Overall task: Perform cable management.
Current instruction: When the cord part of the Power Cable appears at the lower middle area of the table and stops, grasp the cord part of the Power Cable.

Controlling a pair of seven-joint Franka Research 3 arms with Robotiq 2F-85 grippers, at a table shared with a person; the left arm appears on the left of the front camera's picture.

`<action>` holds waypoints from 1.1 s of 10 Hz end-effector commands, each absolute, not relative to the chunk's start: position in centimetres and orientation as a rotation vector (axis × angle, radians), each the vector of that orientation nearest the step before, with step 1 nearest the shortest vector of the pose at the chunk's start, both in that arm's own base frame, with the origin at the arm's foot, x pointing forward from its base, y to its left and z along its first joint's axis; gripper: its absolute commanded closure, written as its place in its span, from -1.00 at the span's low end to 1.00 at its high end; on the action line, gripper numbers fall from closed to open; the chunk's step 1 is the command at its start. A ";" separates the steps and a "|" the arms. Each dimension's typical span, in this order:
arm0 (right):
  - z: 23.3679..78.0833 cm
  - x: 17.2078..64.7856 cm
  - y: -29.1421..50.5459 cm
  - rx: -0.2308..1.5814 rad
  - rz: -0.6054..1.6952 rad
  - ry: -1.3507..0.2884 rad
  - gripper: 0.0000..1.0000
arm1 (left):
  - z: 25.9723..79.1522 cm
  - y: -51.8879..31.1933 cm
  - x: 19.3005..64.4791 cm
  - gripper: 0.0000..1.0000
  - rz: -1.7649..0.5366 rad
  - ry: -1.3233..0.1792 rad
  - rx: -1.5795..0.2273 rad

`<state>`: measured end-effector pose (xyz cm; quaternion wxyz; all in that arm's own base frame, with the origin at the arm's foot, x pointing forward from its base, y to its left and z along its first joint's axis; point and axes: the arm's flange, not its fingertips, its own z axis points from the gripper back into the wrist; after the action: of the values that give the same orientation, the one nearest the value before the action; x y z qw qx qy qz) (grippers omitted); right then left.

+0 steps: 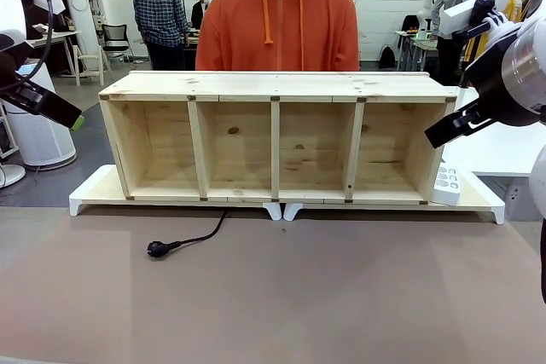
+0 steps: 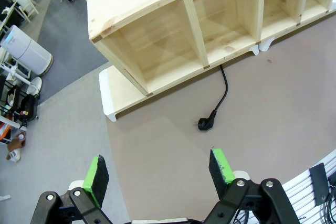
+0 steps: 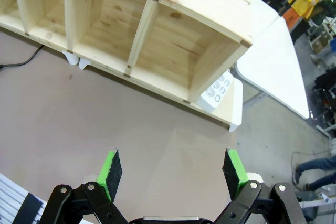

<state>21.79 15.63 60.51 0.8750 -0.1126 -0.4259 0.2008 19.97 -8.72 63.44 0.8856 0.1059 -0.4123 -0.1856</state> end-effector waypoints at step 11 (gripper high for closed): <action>59.2 29.1 25.3 -0.155 0.760 -0.662 -1.00 | 63.4 -8.9 20.1 -1.00 -0.383 -0.861 0.215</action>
<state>27.98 24.66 59.05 0.8748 -0.0838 -0.3352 0.3395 19.99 -8.75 63.43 0.8856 0.1061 -0.4121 -0.1860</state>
